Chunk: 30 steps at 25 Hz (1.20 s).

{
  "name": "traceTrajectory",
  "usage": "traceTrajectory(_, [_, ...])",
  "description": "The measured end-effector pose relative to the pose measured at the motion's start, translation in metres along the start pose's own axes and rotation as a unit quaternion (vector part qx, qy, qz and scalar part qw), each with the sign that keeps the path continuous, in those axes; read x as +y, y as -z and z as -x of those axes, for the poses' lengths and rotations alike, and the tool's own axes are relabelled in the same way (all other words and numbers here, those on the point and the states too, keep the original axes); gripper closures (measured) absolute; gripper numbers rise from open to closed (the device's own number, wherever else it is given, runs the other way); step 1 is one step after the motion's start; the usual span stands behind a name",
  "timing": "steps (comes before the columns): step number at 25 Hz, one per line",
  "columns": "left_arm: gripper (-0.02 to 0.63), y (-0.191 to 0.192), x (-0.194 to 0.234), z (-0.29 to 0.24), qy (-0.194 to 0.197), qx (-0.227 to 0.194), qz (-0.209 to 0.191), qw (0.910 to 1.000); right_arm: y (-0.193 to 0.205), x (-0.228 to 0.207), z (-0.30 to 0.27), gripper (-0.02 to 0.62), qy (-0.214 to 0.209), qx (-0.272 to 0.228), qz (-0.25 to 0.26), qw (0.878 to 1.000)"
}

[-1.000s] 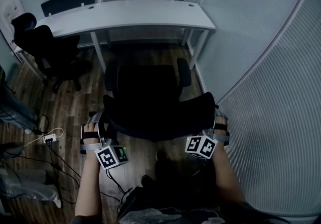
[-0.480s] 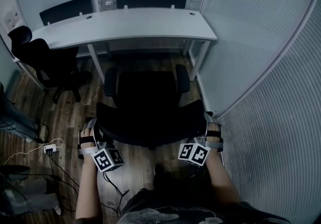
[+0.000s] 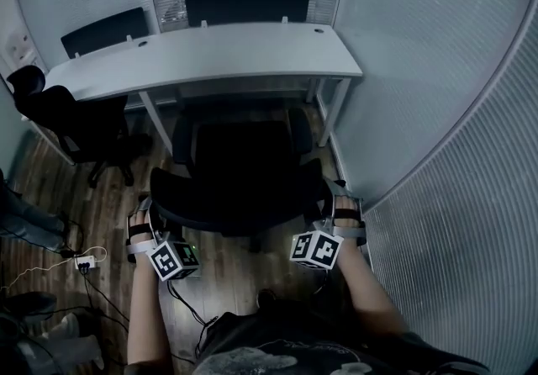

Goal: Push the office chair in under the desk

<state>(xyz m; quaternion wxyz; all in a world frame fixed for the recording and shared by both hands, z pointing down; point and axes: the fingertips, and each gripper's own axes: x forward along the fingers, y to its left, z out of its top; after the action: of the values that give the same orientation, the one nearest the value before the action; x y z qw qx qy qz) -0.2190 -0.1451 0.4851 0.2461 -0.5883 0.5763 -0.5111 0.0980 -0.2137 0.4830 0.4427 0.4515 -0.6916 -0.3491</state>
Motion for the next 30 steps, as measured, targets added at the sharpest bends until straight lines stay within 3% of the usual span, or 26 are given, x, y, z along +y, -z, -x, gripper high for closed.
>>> traceTrajectory(14, [0.353, -0.030, 0.019, -0.077, -0.018, -0.023, 0.004, 0.9996, 0.011, -0.031, -0.087, 0.316, 0.021, 0.012, 0.024, 0.999])
traceTrajectory(30, [0.353, -0.048, 0.052, -0.193, 0.009, -0.076, -0.012, 0.9970, 0.004, -0.069, -0.210, 0.316, 0.039, 0.073, 0.009, 0.997])
